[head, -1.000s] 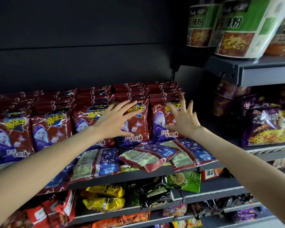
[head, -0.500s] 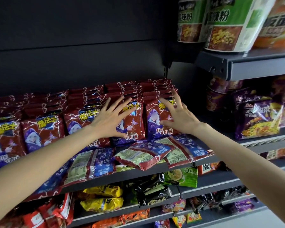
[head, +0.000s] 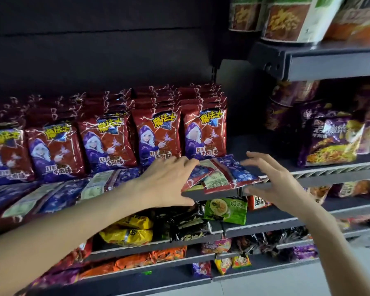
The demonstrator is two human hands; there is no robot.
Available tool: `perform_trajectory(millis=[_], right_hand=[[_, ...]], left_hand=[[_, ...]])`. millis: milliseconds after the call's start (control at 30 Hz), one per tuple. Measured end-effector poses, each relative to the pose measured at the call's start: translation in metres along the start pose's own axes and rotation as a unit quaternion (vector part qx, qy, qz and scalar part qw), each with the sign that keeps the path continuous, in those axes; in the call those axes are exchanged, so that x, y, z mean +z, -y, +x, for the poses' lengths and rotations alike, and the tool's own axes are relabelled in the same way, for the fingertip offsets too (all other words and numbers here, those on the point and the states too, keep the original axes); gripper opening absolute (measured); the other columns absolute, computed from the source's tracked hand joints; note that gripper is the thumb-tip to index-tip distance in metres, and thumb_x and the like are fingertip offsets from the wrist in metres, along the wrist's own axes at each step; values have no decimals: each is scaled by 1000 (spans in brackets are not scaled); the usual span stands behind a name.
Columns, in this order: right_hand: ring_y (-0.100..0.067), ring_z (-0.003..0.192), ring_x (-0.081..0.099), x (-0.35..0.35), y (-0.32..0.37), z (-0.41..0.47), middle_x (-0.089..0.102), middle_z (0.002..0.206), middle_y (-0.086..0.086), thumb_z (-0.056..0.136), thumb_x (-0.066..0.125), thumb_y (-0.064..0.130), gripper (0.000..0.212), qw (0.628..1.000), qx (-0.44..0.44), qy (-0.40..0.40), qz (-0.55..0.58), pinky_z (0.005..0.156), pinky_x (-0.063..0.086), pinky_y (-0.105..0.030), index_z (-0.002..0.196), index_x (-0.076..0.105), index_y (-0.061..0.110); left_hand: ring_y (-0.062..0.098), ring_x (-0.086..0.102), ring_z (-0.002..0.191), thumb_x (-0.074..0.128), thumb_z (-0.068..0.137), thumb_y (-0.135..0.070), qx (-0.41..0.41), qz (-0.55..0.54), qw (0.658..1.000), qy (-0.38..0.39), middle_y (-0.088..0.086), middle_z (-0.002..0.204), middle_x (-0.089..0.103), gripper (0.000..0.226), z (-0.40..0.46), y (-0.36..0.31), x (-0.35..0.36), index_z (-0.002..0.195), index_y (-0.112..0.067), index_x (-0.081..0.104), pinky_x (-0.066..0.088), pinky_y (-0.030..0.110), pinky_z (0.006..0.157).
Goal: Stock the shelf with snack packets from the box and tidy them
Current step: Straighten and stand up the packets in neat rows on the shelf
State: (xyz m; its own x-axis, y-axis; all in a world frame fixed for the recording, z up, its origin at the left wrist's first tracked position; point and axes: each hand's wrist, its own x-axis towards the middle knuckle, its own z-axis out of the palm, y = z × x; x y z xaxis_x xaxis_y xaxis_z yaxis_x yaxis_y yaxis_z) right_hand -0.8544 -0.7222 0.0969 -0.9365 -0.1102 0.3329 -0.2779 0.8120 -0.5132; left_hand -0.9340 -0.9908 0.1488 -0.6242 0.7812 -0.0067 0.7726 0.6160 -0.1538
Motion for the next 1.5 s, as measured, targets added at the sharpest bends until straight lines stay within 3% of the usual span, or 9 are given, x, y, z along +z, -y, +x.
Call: perform_trajectory(millis=[167, 267, 333, 500, 700, 833, 933, 1267, 1500], right_hand=[[-5, 90, 63, 3, 13, 19, 67, 102, 9, 77, 75, 10, 29, 996, -1, -65, 54, 80, 51, -20, 97, 65, 28], [-7, 67, 63, -3, 27, 49, 68, 85, 8, 80, 74, 19, 23, 990, 38, -105, 82, 63, 52, -21, 98, 62, 26], [-17, 58, 59, 0, 26, 76, 67, 80, 0, 80, 74, 24, 28, 985, 71, -128, 92, 57, 50, -29, 103, 58, 24], [-16, 82, 63, 18, 16, 137, 63, 107, -4, 81, 74, 25, 47, 950, 177, -177, 186, 80, 55, -43, 120, 47, 22], [-39, 127, 35, 57, 23, 110, 30, 144, -15, 80, 73, 31, 78, 970, 154, -185, 41, 99, 37, -48, 144, 29, 28], [-45, 138, 16, 70, 26, 102, 5, 156, -15, 78, 75, 39, 90, 980, 150, -130, 12, 105, 30, -58, 147, 18, 38], [-43, 142, 10, 75, 26, 109, -4, 157, -15, 73, 78, 40, 101, 983, 146, -110, -5, 105, 31, -57, 148, 9, 42], [-41, 133, 35, 81, 11, 119, -2, 156, -14, 70, 83, 27, 111, 981, 133, -144, -10, 90, 48, -47, 149, 7, 40], [-42, 135, 30, 90, 16, 127, -3, 155, -15, 71, 82, 29, 115, 985, 125, -121, -18, 95, 45, -49, 148, -1, 42]], left_hand=[[9, 56, 104, 49, 95, -36, -7, 1, 1000, -27, -12, 127, 53, 45, -10, 14, -14, 138, -33, 36, 43, 22, 68], [3, 59, 82, 53, 94, -35, -53, -62, 997, -15, -8, 125, 59, 46, -16, 40, -40, 138, -33, 39, 42, 24, 83], [12, 58, 105, 56, 92, -38, -76, -116, 990, 14, -4, 130, 57, 54, -11, 66, -46, 141, -31, 36, 38, 28, 93], [17, 43, 129, 64, 87, -37, -105, -215, 970, -30, -2, 141, 46, 58, 22, 124, -26, 139, -31, 39, 32, 29, 102], [19, 26, 138, 43, 86, -62, -4, 62, 986, -155, 0, 148, 36, 65, 34, 131, 1, 142, -29, 37, 15, 47, 113], [24, -14, 143, 38, 61, -90, 17, 126, 988, -83, 0, 156, -11, 108, 25, 132, 21, 148, -39, 0, -14, 57, 108], [24, -33, 137, 42, 53, -93, 9, 153, 988, -35, 2, 150, -35, 121, 25, 139, 32, 143, -42, -22, -18, 63, 106], [24, -6, 142, 59, 59, -80, 35, 138, 985, -101, 6, 157, -8, 120, 44, 134, 41, 147, -38, -10, -5, 56, 111], [31, 15, 140, 69, 55, -74, 10, 128, 984, -120, 7, 156, 3, 119, 38, 137, 41, 149, -37, 5, 18, 52, 110]])
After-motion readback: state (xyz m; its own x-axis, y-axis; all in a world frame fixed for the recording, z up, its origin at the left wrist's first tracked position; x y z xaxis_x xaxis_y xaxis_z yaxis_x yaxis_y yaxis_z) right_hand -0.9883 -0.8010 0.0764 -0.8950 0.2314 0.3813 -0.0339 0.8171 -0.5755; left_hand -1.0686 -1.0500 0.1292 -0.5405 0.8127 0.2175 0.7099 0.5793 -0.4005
